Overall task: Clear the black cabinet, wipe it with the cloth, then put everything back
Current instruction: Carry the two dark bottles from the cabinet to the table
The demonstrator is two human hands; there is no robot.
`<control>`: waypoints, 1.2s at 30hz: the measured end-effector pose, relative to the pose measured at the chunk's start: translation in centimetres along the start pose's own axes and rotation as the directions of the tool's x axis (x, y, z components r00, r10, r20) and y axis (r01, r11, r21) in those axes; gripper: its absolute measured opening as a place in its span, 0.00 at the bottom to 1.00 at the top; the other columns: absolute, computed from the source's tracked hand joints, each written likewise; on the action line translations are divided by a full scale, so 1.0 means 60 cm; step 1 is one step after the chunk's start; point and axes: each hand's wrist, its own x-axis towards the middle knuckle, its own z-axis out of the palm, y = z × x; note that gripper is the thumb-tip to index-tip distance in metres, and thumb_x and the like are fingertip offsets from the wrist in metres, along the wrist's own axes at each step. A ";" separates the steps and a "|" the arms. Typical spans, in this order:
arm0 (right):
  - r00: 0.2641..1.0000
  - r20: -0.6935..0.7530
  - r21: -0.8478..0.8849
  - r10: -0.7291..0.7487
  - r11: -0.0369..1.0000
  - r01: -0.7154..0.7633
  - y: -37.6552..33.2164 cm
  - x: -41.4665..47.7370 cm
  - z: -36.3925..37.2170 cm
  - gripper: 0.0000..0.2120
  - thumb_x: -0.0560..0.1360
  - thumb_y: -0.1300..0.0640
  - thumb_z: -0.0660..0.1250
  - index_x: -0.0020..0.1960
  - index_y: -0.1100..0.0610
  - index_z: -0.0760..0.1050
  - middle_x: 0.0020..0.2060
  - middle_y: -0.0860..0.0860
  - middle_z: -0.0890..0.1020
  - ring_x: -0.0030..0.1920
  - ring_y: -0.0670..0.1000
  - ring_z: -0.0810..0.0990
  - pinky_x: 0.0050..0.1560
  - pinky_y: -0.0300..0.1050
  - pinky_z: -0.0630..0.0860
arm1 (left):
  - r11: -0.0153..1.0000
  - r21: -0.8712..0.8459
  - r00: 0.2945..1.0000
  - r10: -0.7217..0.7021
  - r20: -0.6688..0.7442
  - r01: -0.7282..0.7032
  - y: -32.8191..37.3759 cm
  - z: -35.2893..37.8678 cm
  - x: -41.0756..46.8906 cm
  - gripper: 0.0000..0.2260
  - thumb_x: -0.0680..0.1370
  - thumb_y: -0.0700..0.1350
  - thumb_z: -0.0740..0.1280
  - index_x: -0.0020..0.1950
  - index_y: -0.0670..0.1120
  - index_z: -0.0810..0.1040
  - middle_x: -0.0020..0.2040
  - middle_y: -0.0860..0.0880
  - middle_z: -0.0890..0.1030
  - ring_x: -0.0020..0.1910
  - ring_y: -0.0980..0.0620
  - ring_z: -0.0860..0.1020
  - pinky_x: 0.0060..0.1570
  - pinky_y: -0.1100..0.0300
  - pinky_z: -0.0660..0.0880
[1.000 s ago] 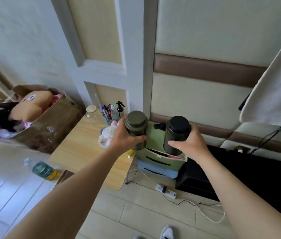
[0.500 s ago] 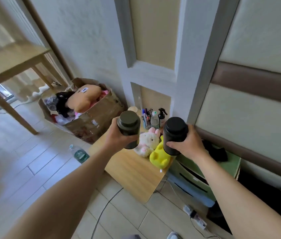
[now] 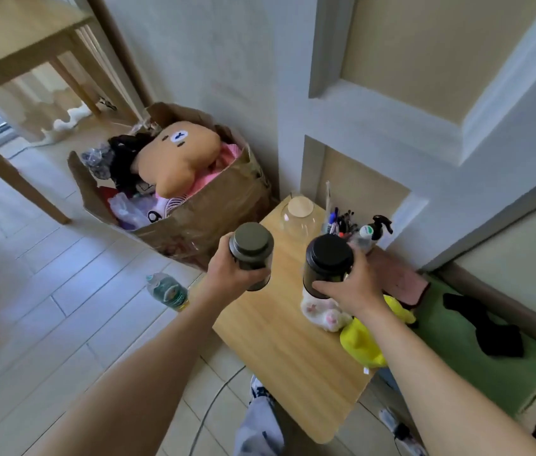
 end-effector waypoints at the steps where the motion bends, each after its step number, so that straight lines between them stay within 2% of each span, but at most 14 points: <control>1: 1.000 -0.003 -0.001 0.029 1.000 -0.029 0.002 0.024 0.025 0.38 0.61 0.58 0.83 0.67 0.50 0.69 0.54 0.43 0.77 0.57 0.48 0.76 0.53 0.40 0.69 | 1.000 -0.004 1.000 -0.011 0.015 0.011 -0.015 -0.003 0.029 0.40 0.62 0.47 0.84 0.66 0.60 0.66 0.58 0.60 0.76 0.58 0.58 0.76 0.56 0.60 0.75; 5: 0.990 -0.030 -0.008 0.140 0.990 -0.140 0.030 0.118 0.117 0.38 0.64 0.58 0.82 0.68 0.51 0.68 0.51 0.41 0.75 0.55 0.47 0.73 0.52 0.38 0.67 | 0.999 0.016 0.997 -0.045 0.061 0.044 -0.094 0.010 0.138 0.39 0.62 0.47 0.84 0.65 0.60 0.66 0.60 0.57 0.76 0.59 0.59 0.76 0.48 0.71 0.73; 7: 0.981 -0.054 -0.019 0.188 0.982 -0.189 0.060 0.156 0.161 0.40 0.63 0.55 0.83 0.70 0.50 0.67 0.56 0.44 0.77 0.56 0.48 0.75 0.53 0.41 0.69 | 0.997 0.033 0.994 -0.066 0.089 0.063 -0.139 0.024 0.182 0.39 0.61 0.51 0.84 0.65 0.63 0.66 0.60 0.59 0.76 0.60 0.59 0.76 0.52 0.67 0.76; 10: 0.960 -0.100 -0.023 0.260 0.964 -0.263 0.109 0.204 0.214 0.40 0.63 0.55 0.83 0.69 0.49 0.65 0.56 0.46 0.76 0.55 0.50 0.75 0.52 0.43 0.71 | 0.994 0.048 0.987 -0.101 0.123 0.096 -0.198 0.047 0.235 0.39 0.59 0.56 0.83 0.63 0.71 0.65 0.58 0.63 0.78 0.59 0.60 0.78 0.58 0.52 0.80; 12: 0.952 -0.113 -0.039 0.284 0.956 -0.290 0.127 0.219 0.233 0.40 0.63 0.55 0.82 0.68 0.49 0.65 0.55 0.46 0.75 0.53 0.51 0.74 0.49 0.42 0.69 | 0.993 0.067 0.986 -0.109 0.125 0.101 -0.213 0.055 0.250 0.38 0.60 0.58 0.84 0.60 0.74 0.64 0.58 0.61 0.78 0.58 0.59 0.79 0.57 0.52 0.80; 15: 0.941 -0.126 -0.053 0.313 0.945 -0.322 0.159 0.239 0.262 0.39 0.64 0.56 0.82 0.67 0.49 0.65 0.55 0.47 0.75 0.51 0.51 0.73 0.48 0.42 0.69 | 0.991 0.094 0.985 -0.108 0.133 0.096 -0.243 0.069 0.271 0.36 0.63 0.55 0.84 0.55 0.79 0.64 0.57 0.61 0.79 0.57 0.61 0.79 0.57 0.56 0.79; 17: 0.938 -0.129 -0.055 0.320 0.943 -0.329 0.170 0.242 0.276 0.38 0.64 0.57 0.82 0.67 0.50 0.65 0.55 0.47 0.74 0.51 0.51 0.72 0.48 0.42 0.69 | 0.989 0.114 0.984 -0.107 0.145 0.091 -0.256 0.076 0.276 0.35 0.64 0.54 0.84 0.57 0.75 0.65 0.56 0.61 0.79 0.56 0.62 0.78 0.54 0.65 0.77; 19: 0.939 -0.126 -0.061 0.320 0.942 -0.329 0.177 0.242 0.285 0.38 0.64 0.58 0.82 0.67 0.50 0.65 0.55 0.47 0.74 0.51 0.50 0.72 0.48 0.42 0.69 | 0.991 0.101 0.984 -0.105 0.145 0.091 -0.266 0.083 0.278 0.36 0.64 0.47 0.84 0.62 0.65 0.66 0.56 0.60 0.78 0.55 0.65 0.77 0.50 0.75 0.72; 20: 0.938 -0.125 -0.063 0.324 0.940 -0.334 0.179 0.243 0.288 0.38 0.64 0.58 0.82 0.67 0.49 0.65 0.56 0.47 0.75 0.51 0.50 0.73 0.47 0.42 0.69 | 0.992 0.092 0.983 -0.104 0.149 0.091 -0.271 0.086 0.280 0.36 0.64 0.44 0.84 0.63 0.60 0.67 0.56 0.60 0.77 0.55 0.67 0.76 0.49 0.77 0.71; 22: 0.934 -0.129 -0.062 0.334 0.937 -0.344 0.183 0.245 0.293 0.38 0.63 0.58 0.82 0.66 0.48 0.65 0.56 0.48 0.76 0.52 0.51 0.74 0.47 0.43 0.70 | 0.992 0.085 0.981 -0.103 0.163 0.090 -0.278 0.091 0.284 0.37 0.64 0.41 0.84 0.65 0.56 0.68 0.56 0.62 0.75 0.54 0.73 0.73 0.48 0.79 0.69; 28: 0.935 -0.105 -0.073 0.340 0.935 -0.348 0.194 0.248 0.305 0.40 0.63 0.59 0.82 0.69 0.51 0.64 0.62 0.52 0.76 0.59 0.56 0.76 0.50 0.43 0.70 | 0.994 0.083 0.988 -0.079 0.131 0.069 -0.294 0.100 0.295 0.37 0.64 0.41 0.84 0.64 0.57 0.67 0.56 0.65 0.73 0.55 0.77 0.70 0.50 0.80 0.68; 36: 0.936 -0.124 -0.061 0.329 0.939 -0.338 0.209 0.246 0.325 0.41 0.62 0.60 0.84 0.69 0.53 0.66 0.62 0.52 0.78 0.60 0.56 0.78 0.51 0.39 0.69 | 0.997 0.065 0.993 -0.048 0.112 0.041 -0.314 0.103 0.294 0.38 0.64 0.40 0.84 0.62 0.61 0.66 0.57 0.66 0.73 0.57 0.76 0.70 0.52 0.79 0.68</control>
